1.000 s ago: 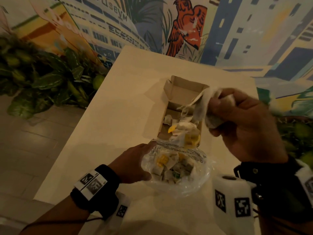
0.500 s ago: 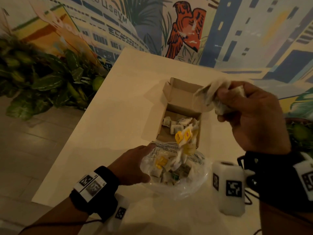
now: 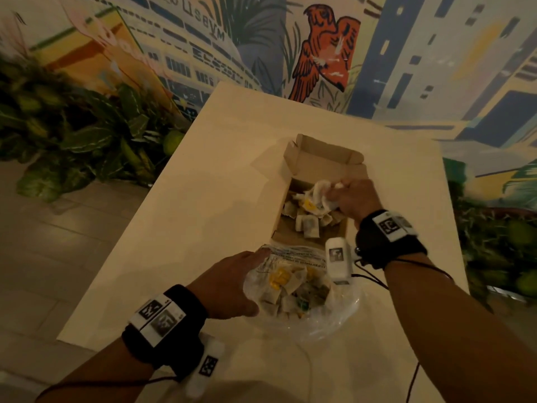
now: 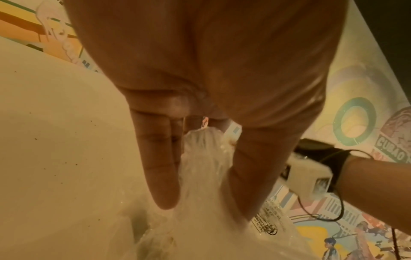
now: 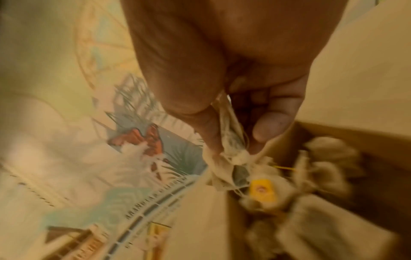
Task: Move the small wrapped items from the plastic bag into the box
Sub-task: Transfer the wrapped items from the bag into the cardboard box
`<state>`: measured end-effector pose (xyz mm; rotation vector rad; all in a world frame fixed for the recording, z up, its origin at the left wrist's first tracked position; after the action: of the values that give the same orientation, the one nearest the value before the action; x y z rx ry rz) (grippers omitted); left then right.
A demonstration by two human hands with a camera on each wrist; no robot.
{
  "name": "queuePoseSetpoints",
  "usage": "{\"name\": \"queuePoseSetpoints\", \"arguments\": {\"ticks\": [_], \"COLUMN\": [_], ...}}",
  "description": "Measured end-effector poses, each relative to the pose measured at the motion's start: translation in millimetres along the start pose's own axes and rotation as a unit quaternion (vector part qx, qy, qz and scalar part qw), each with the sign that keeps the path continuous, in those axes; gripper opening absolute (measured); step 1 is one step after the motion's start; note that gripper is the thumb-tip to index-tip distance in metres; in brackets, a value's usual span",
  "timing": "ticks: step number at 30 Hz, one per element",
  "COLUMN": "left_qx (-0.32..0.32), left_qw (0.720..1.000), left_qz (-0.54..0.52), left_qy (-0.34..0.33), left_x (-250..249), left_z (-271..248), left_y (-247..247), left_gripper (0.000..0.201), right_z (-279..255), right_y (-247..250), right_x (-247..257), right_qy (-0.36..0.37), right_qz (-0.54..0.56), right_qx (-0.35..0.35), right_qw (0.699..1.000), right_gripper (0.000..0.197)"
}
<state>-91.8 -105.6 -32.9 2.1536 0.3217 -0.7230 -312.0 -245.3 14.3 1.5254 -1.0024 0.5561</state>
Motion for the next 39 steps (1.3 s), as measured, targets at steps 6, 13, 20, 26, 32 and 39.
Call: {"name": "queuePoseSetpoints", "arguments": {"ticks": [6,13,20,26,32,39], "left_qx": [0.001,-0.006,-0.001,-0.008,-0.01,-0.008], "left_qw": [1.0,1.0,0.999,0.999,0.999,1.0], "left_qz": [-0.005,0.003,0.02,0.017,0.015,0.017], "left_qy": [0.001,-0.009,-0.026,-0.03,-0.026,-0.016], "left_x": [0.5,-8.7,-17.5,-16.5,-15.8,-16.3], "left_z": [2.1,7.2,11.1,8.2,7.8,7.7], "left_y": [2.4,7.5,7.8,8.0,9.6,8.2], "left_gripper": [0.108,0.109,0.11,0.109,0.108,0.108], "right_z": [-11.0,-129.9,-119.6,-110.0,-109.0,-118.2], "right_y": [1.3,-45.6,-112.6,-107.3,-88.4,-74.8], "right_x": [-22.0,32.2,-57.5,-72.4,-66.1,-38.9], "right_qy": [-0.003,0.173,0.115,0.092,0.091,0.116], "right_qz": [-0.343,-0.134,-0.395,-0.406,-0.314,-0.097], "right_qx": [0.079,0.209,0.222,0.199,0.169,0.147], "right_qw": [0.936,0.953,0.884,0.887,0.93,0.978], "right_gripper": [0.048,0.011,0.053,0.034,0.028,0.022]}}
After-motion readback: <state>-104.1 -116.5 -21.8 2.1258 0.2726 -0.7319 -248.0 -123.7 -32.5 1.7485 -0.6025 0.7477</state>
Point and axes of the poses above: each hand's wrist, its own z-axis towards the middle knuckle, its own y-axis out of the back of the hand, x = y × z, the point moved 10 cm from there along z, towards the middle knuckle, and after that the axes turned 7 degrees about y, right-handed, at the moved point
